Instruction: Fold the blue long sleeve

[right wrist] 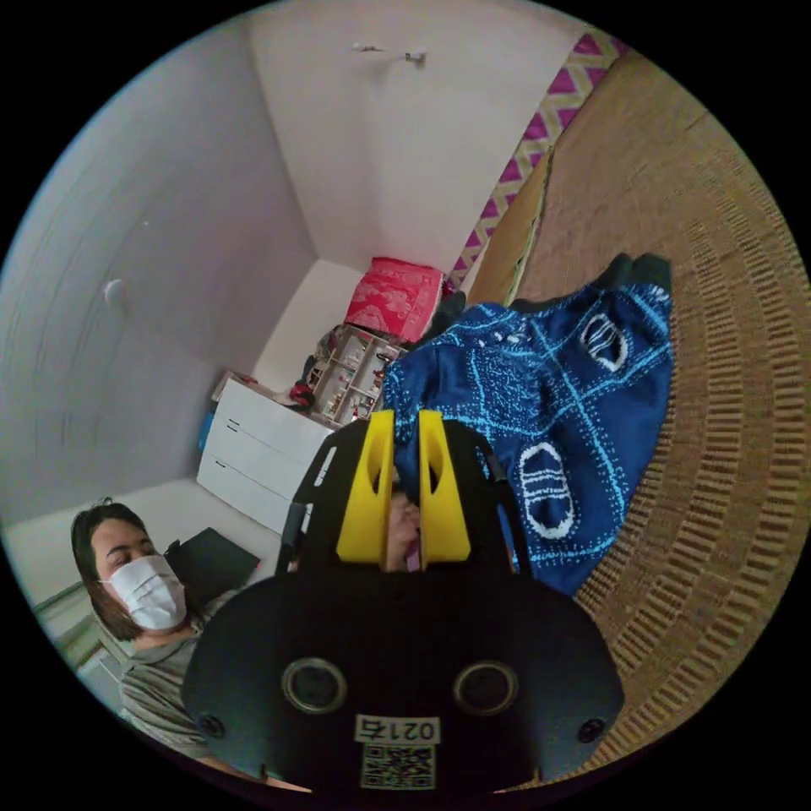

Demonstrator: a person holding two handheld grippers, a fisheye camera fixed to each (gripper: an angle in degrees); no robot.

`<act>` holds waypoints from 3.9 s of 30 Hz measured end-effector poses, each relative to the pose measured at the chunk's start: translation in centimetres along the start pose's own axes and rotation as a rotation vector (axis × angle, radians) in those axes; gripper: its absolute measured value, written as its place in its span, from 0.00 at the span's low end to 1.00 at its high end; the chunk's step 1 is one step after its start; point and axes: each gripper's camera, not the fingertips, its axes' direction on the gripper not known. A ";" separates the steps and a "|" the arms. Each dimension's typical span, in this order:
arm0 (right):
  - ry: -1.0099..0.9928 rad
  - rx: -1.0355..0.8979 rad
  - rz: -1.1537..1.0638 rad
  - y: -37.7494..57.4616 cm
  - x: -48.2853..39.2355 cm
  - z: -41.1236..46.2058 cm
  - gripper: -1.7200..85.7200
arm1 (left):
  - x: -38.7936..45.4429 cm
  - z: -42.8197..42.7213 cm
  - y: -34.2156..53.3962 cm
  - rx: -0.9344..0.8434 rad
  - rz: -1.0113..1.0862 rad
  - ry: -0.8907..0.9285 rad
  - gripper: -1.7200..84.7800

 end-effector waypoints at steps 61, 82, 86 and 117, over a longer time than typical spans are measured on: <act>0.209 -0.413 -0.490 24.6 -16.8 -21.4 0.02 | 0.2 -16.6 14.4 0.221 0.572 0.437 0.01; 0.714 -0.057 -0.218 5.4 -7.6 -20.3 0.17 | -11.4 -7.4 -5.4 0.185 0.111 0.088 0.15; 0.705 -0.065 -0.048 -3.9 -0.3 -19.0 0.18 | -18.7 -2.0 -14.1 0.120 -0.085 0.145 0.18; 0.744 -0.297 -0.125 -23.7 6.5 -6.0 0.01 | -19.6 11.1 -33.3 0.012 0.050 0.149 0.01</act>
